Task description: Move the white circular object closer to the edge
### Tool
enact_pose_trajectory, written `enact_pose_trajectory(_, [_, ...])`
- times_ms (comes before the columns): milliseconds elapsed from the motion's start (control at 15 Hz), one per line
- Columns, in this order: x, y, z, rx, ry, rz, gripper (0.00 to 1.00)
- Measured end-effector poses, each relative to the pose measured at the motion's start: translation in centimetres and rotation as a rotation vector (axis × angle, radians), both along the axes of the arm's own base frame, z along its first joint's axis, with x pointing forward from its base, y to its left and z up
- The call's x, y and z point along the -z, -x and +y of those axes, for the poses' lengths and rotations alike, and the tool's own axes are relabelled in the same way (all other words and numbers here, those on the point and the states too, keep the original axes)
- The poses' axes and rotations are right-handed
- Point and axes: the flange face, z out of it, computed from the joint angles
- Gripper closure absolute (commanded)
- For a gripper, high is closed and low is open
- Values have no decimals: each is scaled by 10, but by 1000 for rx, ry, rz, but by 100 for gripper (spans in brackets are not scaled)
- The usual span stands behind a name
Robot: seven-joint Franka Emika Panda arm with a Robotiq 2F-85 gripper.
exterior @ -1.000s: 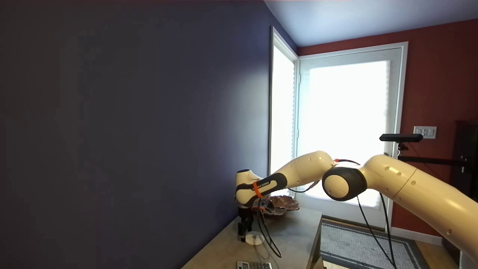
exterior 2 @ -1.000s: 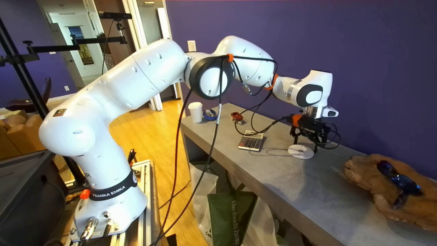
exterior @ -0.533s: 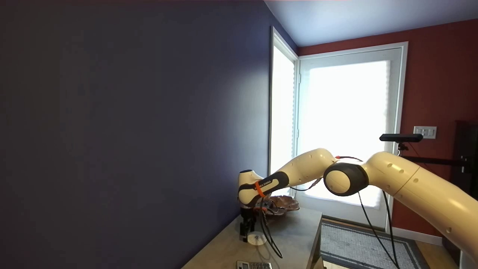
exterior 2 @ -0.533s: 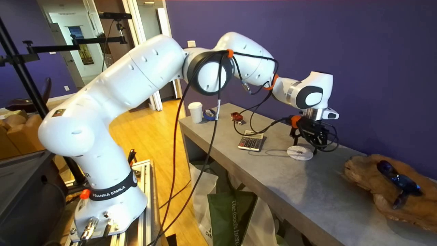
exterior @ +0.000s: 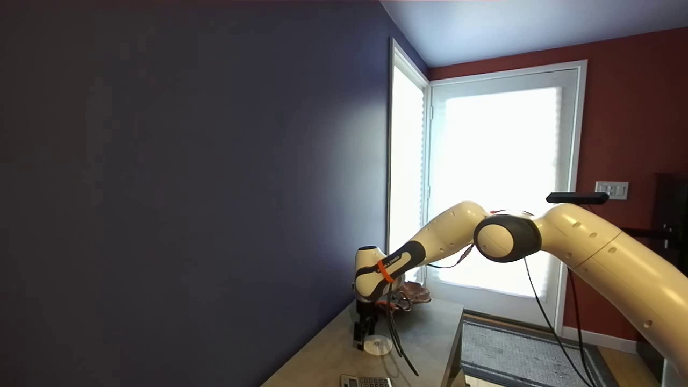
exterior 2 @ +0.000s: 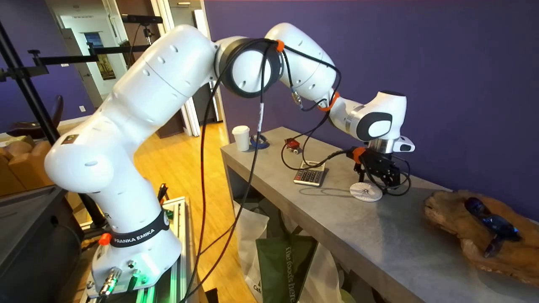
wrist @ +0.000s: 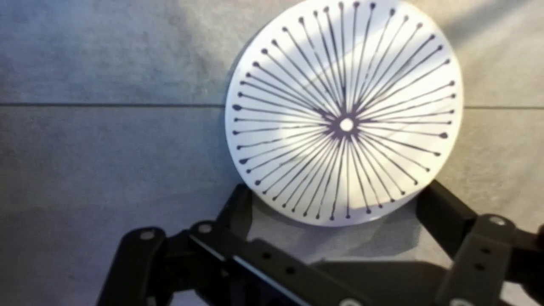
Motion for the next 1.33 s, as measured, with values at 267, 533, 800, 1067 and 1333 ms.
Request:
enact_pose_trajectory(267, [0, 24, -5, 1, 1, -6, 0])
enact_pose_trajectory(533, [0, 49, -10, -1, 2, -8, 0])
enact_pose_trajectory(800, [1, 71, -13, 2, 3, -2, 0])
enact_pose_trajectory(1067, [1, 88, -16, 5, 3, 14, 0])
enact_pose_trajectory(1333, [1, 99, -17, 6, 3, 24, 0])
